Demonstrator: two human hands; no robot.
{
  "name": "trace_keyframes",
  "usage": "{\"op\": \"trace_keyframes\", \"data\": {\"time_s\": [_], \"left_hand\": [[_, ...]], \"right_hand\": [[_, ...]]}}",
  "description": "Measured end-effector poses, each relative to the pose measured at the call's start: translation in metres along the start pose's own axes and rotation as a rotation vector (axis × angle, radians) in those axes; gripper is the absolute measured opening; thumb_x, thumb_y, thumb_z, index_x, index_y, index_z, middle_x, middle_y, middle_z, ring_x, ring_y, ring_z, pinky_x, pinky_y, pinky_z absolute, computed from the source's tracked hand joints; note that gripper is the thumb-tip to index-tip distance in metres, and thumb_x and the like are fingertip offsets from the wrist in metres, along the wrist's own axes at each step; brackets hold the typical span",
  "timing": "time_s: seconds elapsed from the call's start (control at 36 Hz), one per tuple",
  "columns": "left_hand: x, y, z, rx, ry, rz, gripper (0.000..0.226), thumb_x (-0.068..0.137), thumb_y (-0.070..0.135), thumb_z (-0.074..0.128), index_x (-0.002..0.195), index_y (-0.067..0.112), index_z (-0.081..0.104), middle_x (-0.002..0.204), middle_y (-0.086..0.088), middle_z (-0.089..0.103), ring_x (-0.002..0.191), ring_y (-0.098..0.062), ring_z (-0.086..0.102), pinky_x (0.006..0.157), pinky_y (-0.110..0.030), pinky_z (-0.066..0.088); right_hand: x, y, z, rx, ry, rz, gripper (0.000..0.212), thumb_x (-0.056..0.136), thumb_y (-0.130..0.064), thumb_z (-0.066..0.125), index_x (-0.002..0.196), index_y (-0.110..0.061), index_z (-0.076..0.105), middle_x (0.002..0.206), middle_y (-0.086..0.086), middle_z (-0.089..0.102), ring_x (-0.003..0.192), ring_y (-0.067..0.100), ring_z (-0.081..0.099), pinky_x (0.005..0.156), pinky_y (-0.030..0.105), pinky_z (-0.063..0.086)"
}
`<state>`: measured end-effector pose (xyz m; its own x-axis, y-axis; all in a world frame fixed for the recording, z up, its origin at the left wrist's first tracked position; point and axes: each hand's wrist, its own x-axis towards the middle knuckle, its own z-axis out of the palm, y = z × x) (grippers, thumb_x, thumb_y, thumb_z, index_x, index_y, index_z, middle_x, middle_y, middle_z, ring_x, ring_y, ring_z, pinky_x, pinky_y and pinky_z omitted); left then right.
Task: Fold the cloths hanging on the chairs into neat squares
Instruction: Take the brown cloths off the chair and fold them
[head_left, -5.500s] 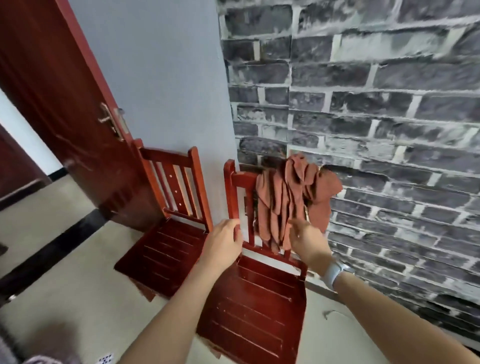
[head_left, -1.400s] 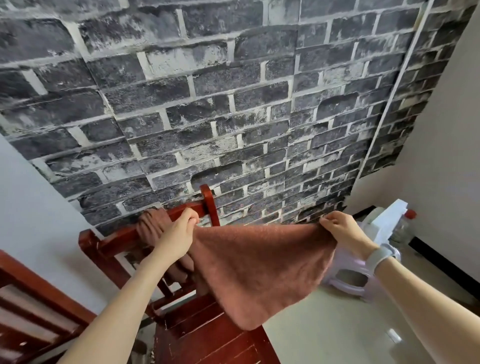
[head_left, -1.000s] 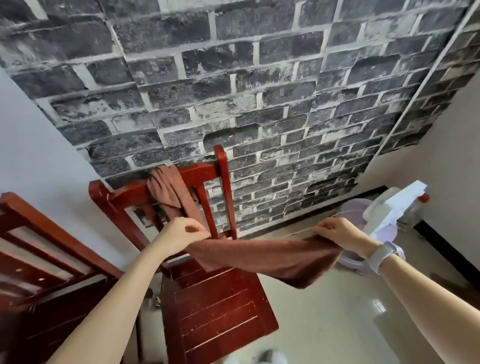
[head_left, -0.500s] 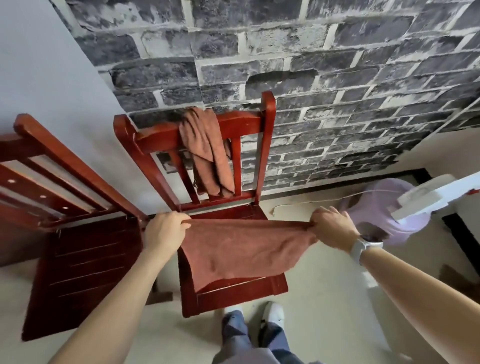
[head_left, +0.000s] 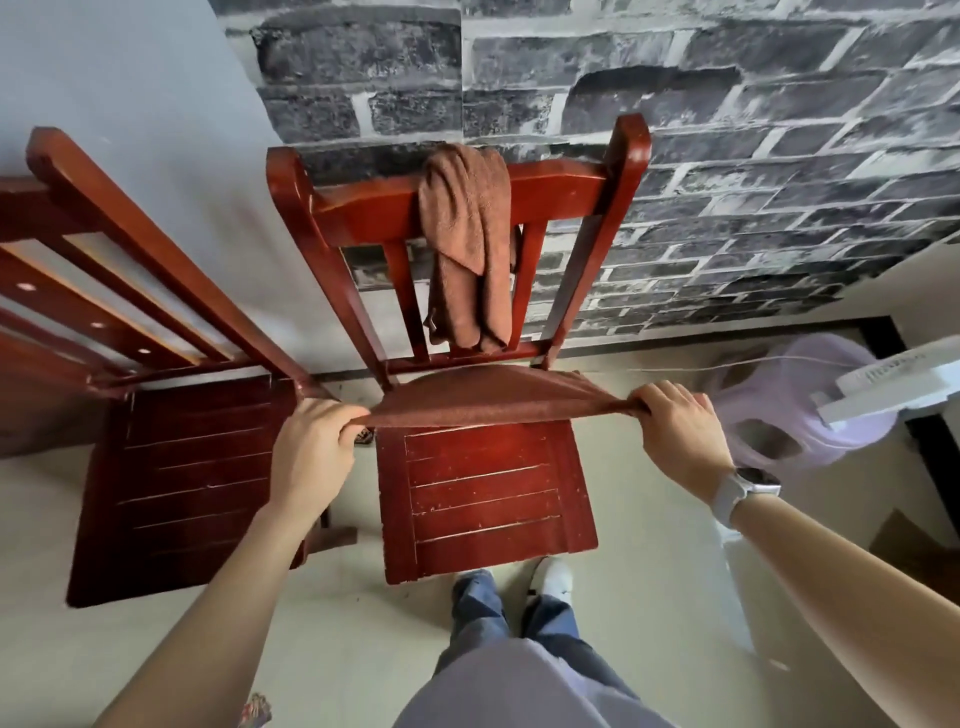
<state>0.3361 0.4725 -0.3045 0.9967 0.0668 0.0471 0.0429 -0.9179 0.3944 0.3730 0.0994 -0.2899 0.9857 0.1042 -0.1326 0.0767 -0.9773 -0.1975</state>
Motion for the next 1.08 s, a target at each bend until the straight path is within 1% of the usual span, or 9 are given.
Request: {"op": "trace_keyframes", "data": {"time_s": [0.17, 0.31, 0.39, 0.47, 0.61, 0.69, 0.83, 0.92, 1.08], "left_hand": [[-0.035, -0.033, 0.057, 0.035, -0.174, -0.003, 0.019, 0.071, -0.003, 0.070, 0.085, 0.009, 0.074, 0.082, -0.007, 0.071, 0.080, -0.033, 0.058, 0.071, -0.039, 0.048], [-0.075, -0.058, 0.119, 0.034, -0.391, -0.051, 0.019, 0.068, -0.004, 0.070, 0.084, 0.007, 0.074, 0.081, -0.012, 0.070, 0.077, -0.035, 0.059, 0.070, -0.036, 0.048], [-0.101, -0.065, 0.152, 0.049, -0.567, -0.091, 0.018, 0.073, 0.000, 0.067, 0.089, 0.007, 0.074, 0.090, -0.014, 0.071, 0.087, -0.036, 0.059, 0.079, -0.039, 0.048], [-0.123, -0.073, 0.181, 0.079, -0.744, -0.150, 0.022, 0.081, 0.009, 0.059, 0.099, 0.012, 0.071, 0.102, -0.011, 0.067, 0.102, -0.032, 0.054, 0.085, -0.040, 0.047], [-0.134, -0.078, 0.214, 0.082, -0.830, -0.239, 0.033, 0.085, 0.010, 0.050, 0.115, 0.015, 0.063, 0.117, -0.009, 0.062, 0.111, -0.030, 0.051, 0.088, -0.041, 0.045], [-0.124, -0.079, 0.231, 0.100, -0.801, -0.243, 0.032, 0.087, 0.012, 0.048, 0.116, 0.014, 0.061, 0.114, -0.012, 0.062, 0.109, -0.032, 0.051, 0.088, -0.042, 0.044], [-0.088, -0.074, 0.258, 0.039, -0.612, -0.182, 0.028, 0.085, 0.007, 0.050, 0.111, 0.006, 0.062, 0.105, -0.019, 0.061, 0.099, -0.037, 0.054, 0.085, -0.045, 0.046], [-0.057, -0.067, 0.271, 0.029, -0.516, -0.122, 0.031, 0.085, 0.006, 0.051, 0.115, 0.004, 0.058, 0.112, -0.020, 0.056, 0.103, -0.038, 0.052, 0.088, -0.047, 0.044], [0.005, -0.056, 0.295, 0.074, -0.424, -0.057, 0.040, 0.085, 0.007, 0.053, 0.124, 0.006, 0.050, 0.136, -0.014, 0.039, 0.124, -0.034, 0.036, 0.095, -0.050, 0.040]], "right_hand": [[-0.031, 0.009, 0.070, -0.026, -0.257, 0.028, 0.021, 0.091, -0.020, 0.050, 0.104, -0.009, 0.064, 0.102, 0.009, 0.061, 0.101, 0.032, 0.054, 0.087, 0.039, 0.034], [-0.064, 0.019, 0.143, 0.020, -0.471, 0.151, 0.024, 0.090, -0.016, 0.048, 0.109, -0.016, 0.062, 0.107, 0.008, 0.058, 0.110, 0.029, 0.050, 0.089, 0.037, 0.032], [-0.088, 0.023, 0.180, -0.005, -0.668, 0.239, 0.027, 0.091, -0.017, 0.044, 0.114, -0.021, 0.060, 0.112, 0.006, 0.056, 0.114, 0.027, 0.047, 0.092, 0.037, 0.034], [-0.112, 0.031, 0.218, -0.023, -0.814, 0.353, 0.031, 0.091, -0.021, 0.042, 0.118, -0.018, 0.056, 0.117, 0.006, 0.055, 0.113, 0.027, 0.049, 0.091, 0.035, 0.034], [-0.124, 0.034, 0.250, 0.000, -0.948, 0.319, 0.039, 0.090, -0.013, 0.038, 0.124, -0.027, 0.053, 0.128, 0.004, 0.053, 0.123, 0.025, 0.041, 0.099, 0.038, 0.031], [-0.114, 0.034, 0.261, 0.064, -0.926, 0.323, 0.036, 0.092, -0.015, 0.036, 0.120, -0.024, 0.057, 0.133, 0.003, 0.051, 0.125, 0.024, 0.041, 0.103, 0.039, 0.032], [-0.075, 0.035, 0.279, 0.210, -0.774, 0.350, 0.038, 0.090, -0.008, 0.037, 0.117, -0.023, 0.059, 0.132, 0.004, 0.054, 0.119, 0.025, 0.050, 0.101, 0.037, 0.040], [-0.039, 0.035, 0.288, 0.261, -0.674, 0.333, 0.038, 0.091, -0.008, 0.037, 0.121, -0.020, 0.057, 0.131, 0.007, 0.053, 0.117, 0.027, 0.051, 0.100, 0.039, 0.043], [0.033, 0.041, 0.297, 0.196, -0.443, 0.264, 0.044, 0.085, 0.002, 0.036, 0.123, -0.012, 0.052, 0.125, 0.013, 0.048, 0.113, 0.034, 0.044, 0.095, 0.042, 0.039]]}}
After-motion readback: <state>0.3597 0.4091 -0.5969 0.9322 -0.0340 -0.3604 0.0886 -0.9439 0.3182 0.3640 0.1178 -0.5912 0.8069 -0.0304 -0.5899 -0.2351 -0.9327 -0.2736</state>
